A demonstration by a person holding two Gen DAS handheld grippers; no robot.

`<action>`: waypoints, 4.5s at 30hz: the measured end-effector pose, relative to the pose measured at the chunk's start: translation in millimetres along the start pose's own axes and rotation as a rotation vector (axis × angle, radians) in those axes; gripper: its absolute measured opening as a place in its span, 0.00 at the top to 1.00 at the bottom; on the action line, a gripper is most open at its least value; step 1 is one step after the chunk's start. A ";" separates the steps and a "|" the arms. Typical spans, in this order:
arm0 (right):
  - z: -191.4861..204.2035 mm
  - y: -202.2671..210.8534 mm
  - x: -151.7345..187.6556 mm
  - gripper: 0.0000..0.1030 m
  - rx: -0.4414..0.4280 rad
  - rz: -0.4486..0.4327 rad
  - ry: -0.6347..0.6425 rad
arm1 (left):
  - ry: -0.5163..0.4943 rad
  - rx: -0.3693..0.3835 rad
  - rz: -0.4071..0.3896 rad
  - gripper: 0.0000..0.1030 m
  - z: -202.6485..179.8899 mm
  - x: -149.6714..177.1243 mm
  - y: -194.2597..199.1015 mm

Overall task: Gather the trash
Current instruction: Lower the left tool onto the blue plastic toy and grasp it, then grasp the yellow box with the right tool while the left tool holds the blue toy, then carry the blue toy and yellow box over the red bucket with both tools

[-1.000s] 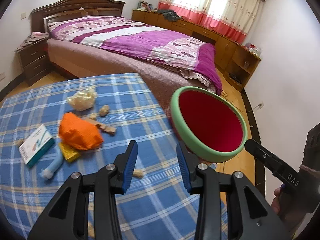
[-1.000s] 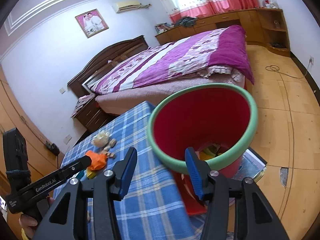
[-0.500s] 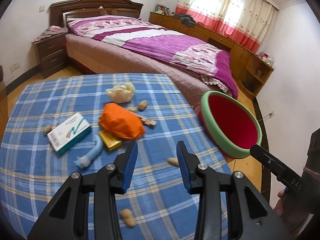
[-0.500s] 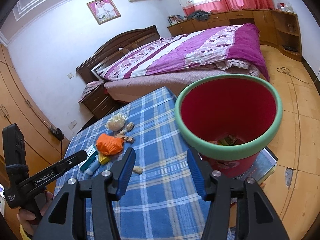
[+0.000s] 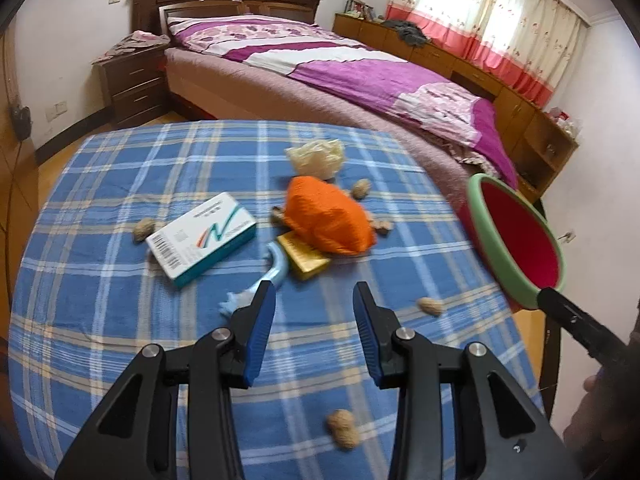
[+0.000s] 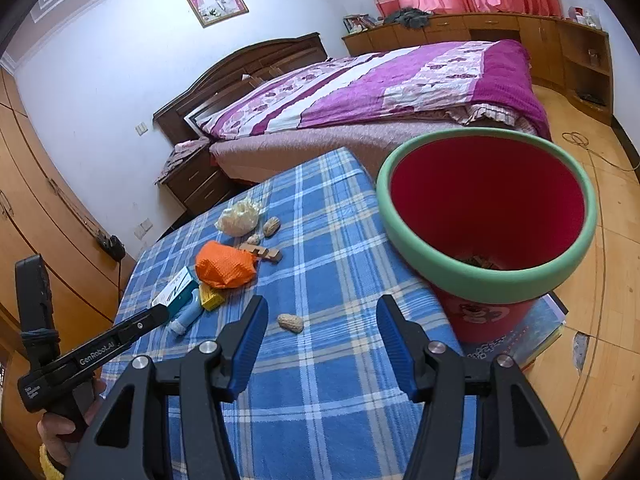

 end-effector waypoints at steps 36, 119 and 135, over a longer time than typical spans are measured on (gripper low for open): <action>22.7 -46.6 12.8 0.40 0.007 0.102 0.046 | -0.033 -0.017 0.096 0.86 27.2 14.8 -54.1; 116.7 -48.6 42.7 0.68 -0.109 0.112 0.249 | 0.202 -0.001 -0.100 0.86 69.1 19.4 38.0; 73.6 -7.1 20.7 0.68 -0.121 0.031 0.162 | 0.139 0.067 -0.092 0.86 18.6 10.4 46.1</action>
Point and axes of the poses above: each gripper's, at about its wrist camera, not at the fingertips, and y roughly against the way its jaws point, z to its left, x to its underside, the point moved 6 cm from there along -y, roughly the way its jaws point, and after that the axes turned 10 degrees about -y, right-handed, at the moved point
